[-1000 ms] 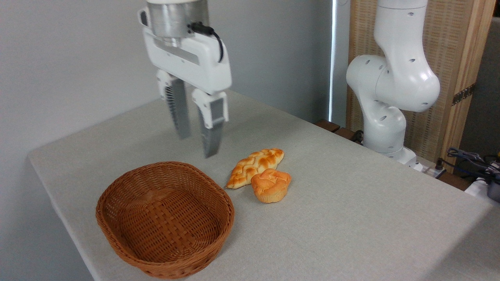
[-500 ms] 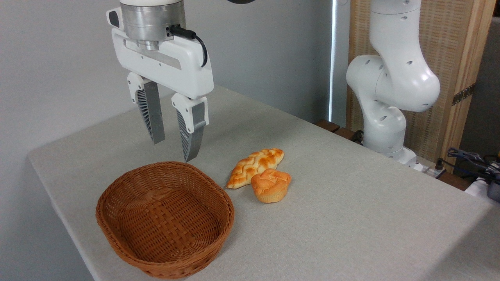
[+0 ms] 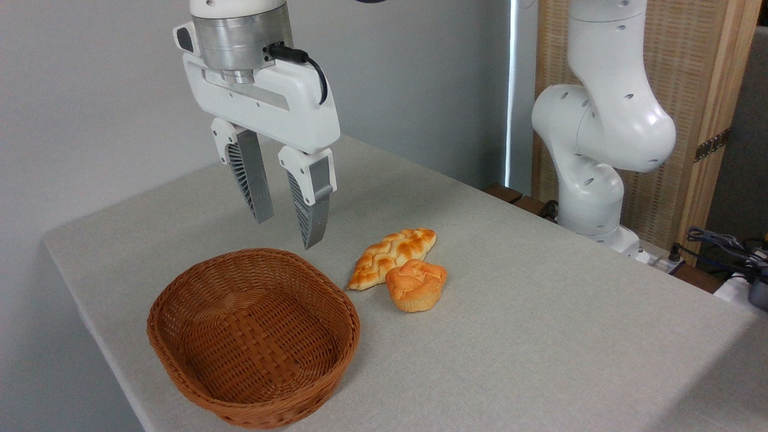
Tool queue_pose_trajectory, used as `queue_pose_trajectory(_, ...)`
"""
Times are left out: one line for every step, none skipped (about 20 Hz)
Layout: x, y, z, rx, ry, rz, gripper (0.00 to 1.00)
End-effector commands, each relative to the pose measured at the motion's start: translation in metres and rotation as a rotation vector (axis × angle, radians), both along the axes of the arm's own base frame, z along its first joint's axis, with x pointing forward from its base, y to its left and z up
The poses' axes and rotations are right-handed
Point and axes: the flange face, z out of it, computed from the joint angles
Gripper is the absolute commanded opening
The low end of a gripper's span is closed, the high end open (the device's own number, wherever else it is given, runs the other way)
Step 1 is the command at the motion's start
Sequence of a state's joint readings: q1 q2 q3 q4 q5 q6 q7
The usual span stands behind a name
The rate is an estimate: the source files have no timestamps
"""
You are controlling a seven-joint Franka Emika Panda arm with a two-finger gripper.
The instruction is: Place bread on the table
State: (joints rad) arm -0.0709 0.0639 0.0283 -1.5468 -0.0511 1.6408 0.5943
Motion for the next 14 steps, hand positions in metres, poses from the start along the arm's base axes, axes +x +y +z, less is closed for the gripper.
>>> queue_pose_trajectory(-0.0022, -0.0010, 0.0017, 0.020, 0.025, -0.029, 1.00)
queue_pose_trajectory(-0.0022, -0.0005, 0.0017, 0.025, 0.025, -0.034, 1.00)
queue_pose_trajectory(-0.0023, 0.0004, -0.0005, 0.034, 0.029, -0.051, 1.00)
queue_pose_trajectory(-0.0027, 0.0011, 0.0004, 0.041, 0.026, -0.068, 1.00)
queue_pose_trajectory(-0.0023, 0.0011, -0.0005, 0.041, 0.028, -0.068, 1.00)
queue_pose_trajectory(-0.0025, 0.0011, 0.0005, 0.041, 0.025, -0.067, 1.00)
queue_pose_trajectory(-0.0021, 0.0011, -0.0003, 0.041, 0.027, -0.064, 1.00)
queue_pose_trajectory(-0.0021, 0.0019, -0.0004, 0.041, 0.027, -0.061, 1.00)
queue_pose_trajectory(-0.0025, 0.0020, 0.0005, 0.041, 0.025, -0.060, 1.00)
queue_pose_trajectory(-0.0023, 0.0028, 0.0007, 0.041, 0.024, -0.059, 1.00)
queue_pose_trajectory(-0.0024, 0.0028, 0.0013, 0.041, 0.023, -0.063, 1.00)
queue_pose_trajectory(-0.0024, 0.0028, 0.0005, 0.041, 0.025, -0.065, 1.00)
queue_pose_trajectory(-0.0024, 0.0028, 0.0005, 0.041, 0.025, -0.065, 1.00)
queue_pose_trajectory(-0.0024, 0.0028, 0.0013, 0.041, 0.023, -0.065, 1.00)
